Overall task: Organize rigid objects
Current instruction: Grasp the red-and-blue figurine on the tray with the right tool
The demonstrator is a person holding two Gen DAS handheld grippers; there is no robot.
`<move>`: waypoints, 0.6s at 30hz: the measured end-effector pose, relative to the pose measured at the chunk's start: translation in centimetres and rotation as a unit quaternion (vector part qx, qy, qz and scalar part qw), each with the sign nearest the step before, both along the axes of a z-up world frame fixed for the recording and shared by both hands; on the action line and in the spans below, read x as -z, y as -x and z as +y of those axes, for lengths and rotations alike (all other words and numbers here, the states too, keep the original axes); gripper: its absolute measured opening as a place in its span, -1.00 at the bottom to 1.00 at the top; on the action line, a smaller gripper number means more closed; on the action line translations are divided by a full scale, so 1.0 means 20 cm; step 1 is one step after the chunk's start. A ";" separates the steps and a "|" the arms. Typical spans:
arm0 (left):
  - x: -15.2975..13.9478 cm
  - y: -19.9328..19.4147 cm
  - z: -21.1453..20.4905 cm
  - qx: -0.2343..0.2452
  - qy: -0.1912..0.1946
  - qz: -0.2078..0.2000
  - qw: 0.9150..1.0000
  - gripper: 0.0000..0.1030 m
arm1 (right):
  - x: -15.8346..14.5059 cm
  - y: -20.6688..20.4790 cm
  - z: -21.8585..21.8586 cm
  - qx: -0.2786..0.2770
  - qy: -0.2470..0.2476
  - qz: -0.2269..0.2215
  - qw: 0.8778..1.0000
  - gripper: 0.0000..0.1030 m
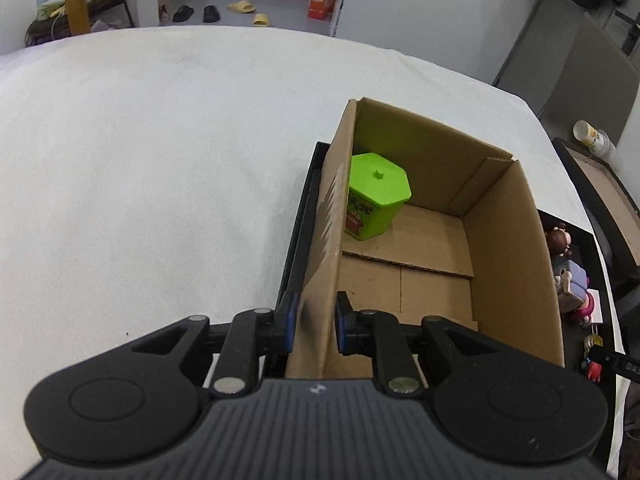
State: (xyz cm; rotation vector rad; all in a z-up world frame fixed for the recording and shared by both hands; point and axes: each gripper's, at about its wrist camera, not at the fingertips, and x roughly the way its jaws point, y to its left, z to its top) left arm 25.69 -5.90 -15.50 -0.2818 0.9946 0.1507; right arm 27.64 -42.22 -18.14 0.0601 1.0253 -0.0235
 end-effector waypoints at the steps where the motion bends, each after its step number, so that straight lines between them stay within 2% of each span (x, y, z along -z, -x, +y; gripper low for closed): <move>1: -0.01 0.00 0.00 0.001 0.001 0.000 1.000 -0.65 | 0.01 -0.01 0.00 0.002 0.003 0.003 1.000 0.00; 4: -0.02 0.02 0.01 0.005 0.006 0.000 1.000 -0.65 | 0.05 -0.03 0.01 0.007 0.012 0.011 1.000 -0.04; 6: -0.03 0.04 0.02 0.010 0.008 -0.002 1.000 -0.65 | 0.06 -0.04 0.01 0.009 0.015 0.020 1.000 -0.25; 12: -0.05 0.07 0.03 0.018 0.015 -0.009 1.000 -0.67 | -0.01 -0.01 0.05 0.004 0.015 0.010 1.000 -0.27; 18: -0.06 0.08 0.04 0.023 0.017 -0.024 0.999 -0.73 | -0.15 0.02 0.17 -0.019 0.008 -0.017 1.000 -0.27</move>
